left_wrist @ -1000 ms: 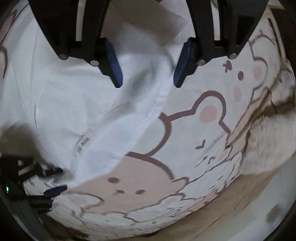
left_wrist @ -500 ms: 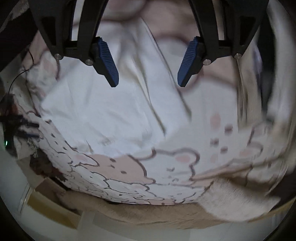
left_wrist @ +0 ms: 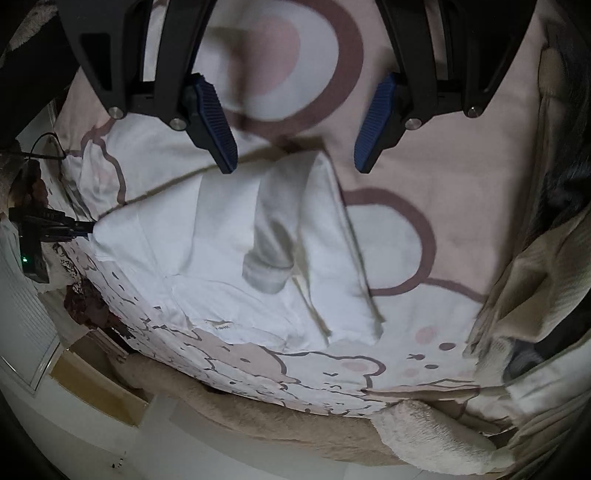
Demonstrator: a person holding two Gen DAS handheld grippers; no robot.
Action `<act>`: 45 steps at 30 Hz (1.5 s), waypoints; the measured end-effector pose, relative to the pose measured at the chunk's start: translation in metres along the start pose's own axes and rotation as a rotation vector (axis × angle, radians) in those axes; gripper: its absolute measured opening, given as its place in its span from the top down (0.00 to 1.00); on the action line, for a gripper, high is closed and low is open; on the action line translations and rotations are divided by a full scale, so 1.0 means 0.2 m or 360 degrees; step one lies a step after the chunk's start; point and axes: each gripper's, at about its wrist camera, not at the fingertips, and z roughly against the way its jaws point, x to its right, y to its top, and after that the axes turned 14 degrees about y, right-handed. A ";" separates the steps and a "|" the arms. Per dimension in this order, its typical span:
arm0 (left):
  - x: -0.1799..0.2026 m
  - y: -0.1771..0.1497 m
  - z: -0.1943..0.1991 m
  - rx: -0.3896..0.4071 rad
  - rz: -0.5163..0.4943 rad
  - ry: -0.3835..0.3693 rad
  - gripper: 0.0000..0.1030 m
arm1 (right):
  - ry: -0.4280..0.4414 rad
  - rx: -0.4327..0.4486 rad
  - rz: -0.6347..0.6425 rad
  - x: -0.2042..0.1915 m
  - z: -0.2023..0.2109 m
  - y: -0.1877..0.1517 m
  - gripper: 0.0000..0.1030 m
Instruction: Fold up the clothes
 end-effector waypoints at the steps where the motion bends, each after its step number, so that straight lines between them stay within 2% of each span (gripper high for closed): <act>1: 0.01 0.01 -0.01 0.0004 -0.0016 0.0000 0.56 | -0.0019 0.0002 0.0025 -0.01 0.01 0.00 0.90; 4: 0.01 0.05 -0.02 -0.0019 -0.0024 -0.0033 0.81 | -0.0054 0.0033 0.0061 -0.01 0.07 0.02 0.90; 6: -0.01 0.08 -0.01 -0.0021 -0.0022 -0.0056 0.85 | -0.0084 0.0055 0.0074 0.00 0.10 0.03 0.90; 10: -0.07 0.11 0.06 -0.0030 -0.0056 0.0016 0.86 | -0.0113 0.0056 0.0110 0.00 0.12 0.05 0.90; 14: -0.18 0.06 0.02 -0.0156 -0.0050 0.0234 0.87 | -0.0162 -0.0069 0.0091 0.05 0.05 0.00 0.90; 15: -0.21 0.04 0.02 -0.0172 -0.0054 0.0333 0.89 | -0.0175 -0.0083 0.0082 0.06 0.05 -0.01 0.90; 18: -0.29 0.01 0.06 -0.0154 0.0025 0.0445 0.90 | -0.0215 -0.0124 0.0053 0.10 0.05 -0.03 0.90; 19: -0.27 0.00 0.11 -0.0113 0.0027 0.0450 0.90 | -0.0228 -0.0138 0.0043 0.11 0.05 -0.04 0.90; 21: -0.22 0.01 0.19 -0.0024 0.0002 0.0439 0.90 | -0.0238 -0.0076 0.0007 0.11 0.12 -0.02 0.90; 24: -0.06 0.06 0.26 0.0080 -0.0089 0.0314 0.90 | -0.0221 0.0058 -0.0025 0.06 0.21 0.06 0.90; 26: 0.05 0.10 0.23 0.0089 -0.0152 0.0239 0.90 | -0.0196 0.0108 -0.0014 0.01 0.21 0.12 0.90; 27: 0.09 0.12 0.19 0.0090 -0.0190 0.0235 0.90 | -0.0183 0.0076 0.0006 -0.01 0.17 0.14 0.90; 30: 0.15 0.17 0.00 -0.0006 -0.0244 0.0321 0.90 | -0.0143 -0.0019 0.0067 -0.07 0.02 0.20 0.90; 33: 0.06 0.17 -0.15 -0.0108 -0.0207 0.0409 0.90 | -0.0216 -0.0150 0.0058 -0.02 -0.11 0.17 0.90; 35: 0.03 0.17 -0.13 -0.0092 -0.0175 0.0399 0.90 | -0.0210 -0.0146 0.0021 0.04 -0.13 0.10 0.90; 38: 0.04 0.19 -0.05 -0.0033 -0.0196 0.0497 0.89 | -0.0182 -0.0082 0.0007 0.07 -0.12 0.05 0.90; 41: 0.12 0.28 0.07 0.0075 -0.0263 0.0497 0.83 | -0.0227 -0.0075 0.0027 0.05 -0.14 0.03 0.89; 42: 0.14 0.31 0.09 0.0093 -0.0273 0.0482 0.76 | -0.0253 -0.0074 0.0046 0.04 -0.15 0.03 0.89; 43: 0.16 0.34 0.10 0.0105 -0.0278 0.0461 0.62 | -0.0273 -0.0068 0.0067 0.02 -0.15 0.03 0.89; 45: 0.23 0.44 0.07 0.0102 -0.0284 0.0367 0.54 | -0.0300 -0.0045 0.0116 0.00 -0.16 0.01 0.89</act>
